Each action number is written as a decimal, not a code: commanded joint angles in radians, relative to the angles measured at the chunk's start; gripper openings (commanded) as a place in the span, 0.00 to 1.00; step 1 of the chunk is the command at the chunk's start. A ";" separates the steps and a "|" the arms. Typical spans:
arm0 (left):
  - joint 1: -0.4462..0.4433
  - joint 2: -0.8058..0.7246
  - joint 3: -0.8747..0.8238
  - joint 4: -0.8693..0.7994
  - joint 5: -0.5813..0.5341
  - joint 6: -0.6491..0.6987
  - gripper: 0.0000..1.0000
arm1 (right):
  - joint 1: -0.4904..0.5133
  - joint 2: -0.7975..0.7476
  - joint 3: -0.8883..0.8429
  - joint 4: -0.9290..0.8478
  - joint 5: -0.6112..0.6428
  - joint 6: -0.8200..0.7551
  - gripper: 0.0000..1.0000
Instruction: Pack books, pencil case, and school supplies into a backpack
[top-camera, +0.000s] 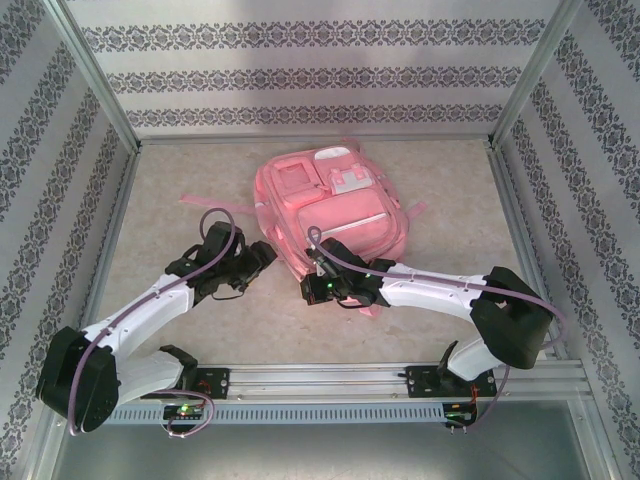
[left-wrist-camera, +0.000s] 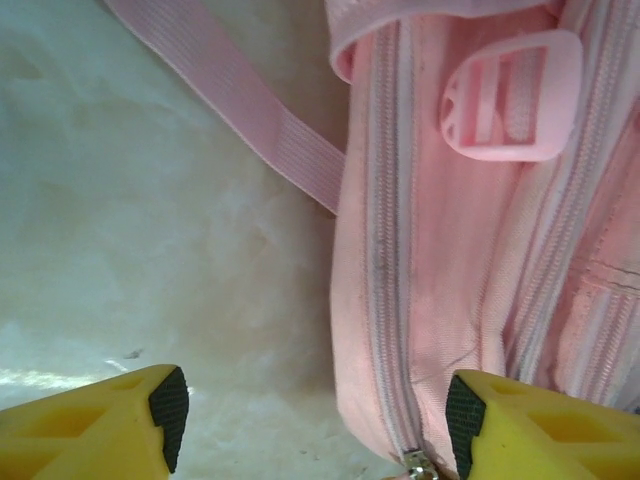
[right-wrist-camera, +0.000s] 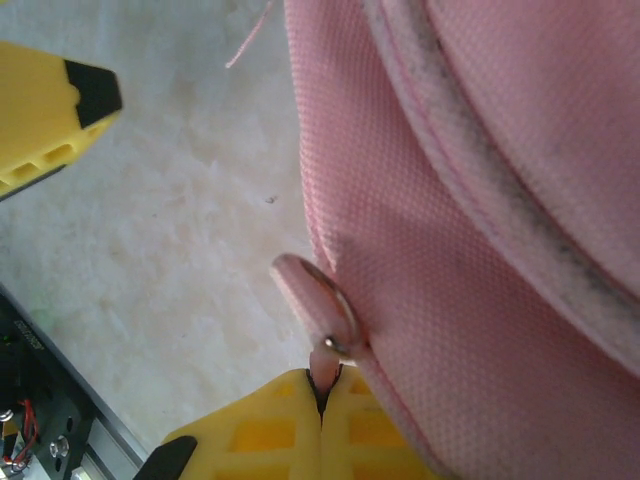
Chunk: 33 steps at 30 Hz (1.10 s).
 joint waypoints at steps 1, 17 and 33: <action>-0.033 0.016 -0.005 0.178 0.044 -0.043 0.68 | 0.009 -0.032 -0.013 0.092 -0.020 0.011 0.00; -0.128 0.208 0.017 0.342 0.013 -0.091 0.39 | -0.028 -0.106 -0.088 0.136 -0.072 0.042 0.00; -0.138 0.262 0.060 0.328 -0.046 -0.042 0.00 | -0.040 -0.173 -0.109 -0.049 0.036 0.008 0.00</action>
